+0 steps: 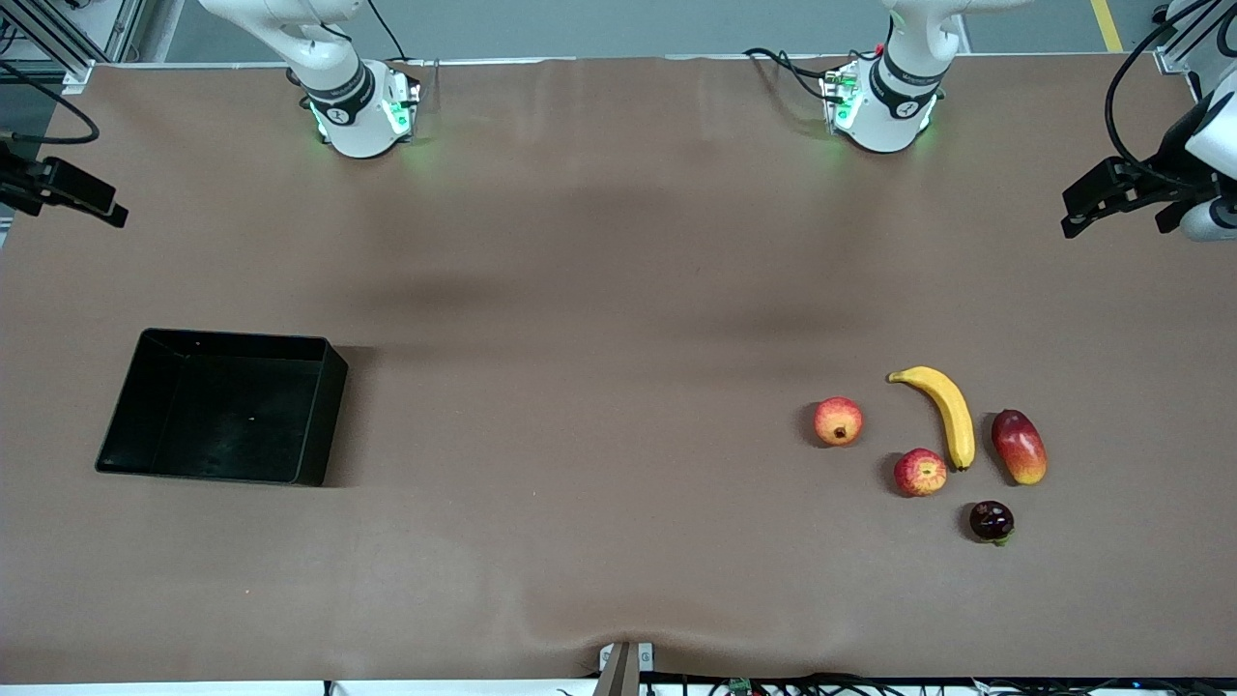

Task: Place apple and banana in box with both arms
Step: 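Reach the left gripper down toward the red-yellow apple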

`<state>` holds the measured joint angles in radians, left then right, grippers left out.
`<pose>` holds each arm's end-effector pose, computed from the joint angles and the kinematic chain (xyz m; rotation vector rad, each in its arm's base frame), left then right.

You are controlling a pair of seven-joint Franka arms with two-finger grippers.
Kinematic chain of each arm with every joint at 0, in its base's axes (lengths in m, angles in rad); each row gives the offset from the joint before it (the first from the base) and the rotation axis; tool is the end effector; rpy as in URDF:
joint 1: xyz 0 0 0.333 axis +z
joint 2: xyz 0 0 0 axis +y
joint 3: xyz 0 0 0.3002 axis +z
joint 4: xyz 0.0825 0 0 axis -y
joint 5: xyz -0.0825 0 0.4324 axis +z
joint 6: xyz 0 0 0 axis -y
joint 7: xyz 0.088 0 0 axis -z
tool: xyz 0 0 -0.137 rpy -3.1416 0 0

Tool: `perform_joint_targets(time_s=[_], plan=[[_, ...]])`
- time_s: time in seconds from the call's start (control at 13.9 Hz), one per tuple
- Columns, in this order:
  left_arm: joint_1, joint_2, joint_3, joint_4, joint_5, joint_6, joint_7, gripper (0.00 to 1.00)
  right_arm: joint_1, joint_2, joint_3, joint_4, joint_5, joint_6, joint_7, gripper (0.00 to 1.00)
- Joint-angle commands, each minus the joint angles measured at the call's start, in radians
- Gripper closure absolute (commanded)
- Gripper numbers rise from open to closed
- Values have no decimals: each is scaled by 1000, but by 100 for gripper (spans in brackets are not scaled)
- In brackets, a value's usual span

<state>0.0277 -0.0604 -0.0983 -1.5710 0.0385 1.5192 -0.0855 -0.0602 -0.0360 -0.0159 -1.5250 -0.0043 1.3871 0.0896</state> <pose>0.5790 -0.0370 0.6097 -3.0979 -0.0266 -0.0182 0.5678 -0.0441 0.6083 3.1223 -0.2601 -0.1597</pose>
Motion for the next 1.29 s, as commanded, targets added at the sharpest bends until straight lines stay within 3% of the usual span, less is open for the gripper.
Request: perform_joint_targets(time_s=[0.0, 0.43, 0.65, 1.0, 1.22], plan=[[5, 5, -1, 8, -17, -14, 23, 0, -24, -4, 4, 0, 1, 6, -2, 0], [3, 42, -1, 25, -3, -8, 20, 0, -32, -1, 5, -6, -3, -2, -2, 0], [12, 82, -1, -29, -5, 30, -3, 0, -50, 15, 4, -17, -13, -8, -4, 0], [52, 132, 2, -262, -5, 382, -20, 0, -90, 54, 4, -63, -11, -10, -10, 0], [44, 269, -1, -258, -9, 551, -20, 0, -109, 67, 4, -90, -16, 9, -14, 0]])
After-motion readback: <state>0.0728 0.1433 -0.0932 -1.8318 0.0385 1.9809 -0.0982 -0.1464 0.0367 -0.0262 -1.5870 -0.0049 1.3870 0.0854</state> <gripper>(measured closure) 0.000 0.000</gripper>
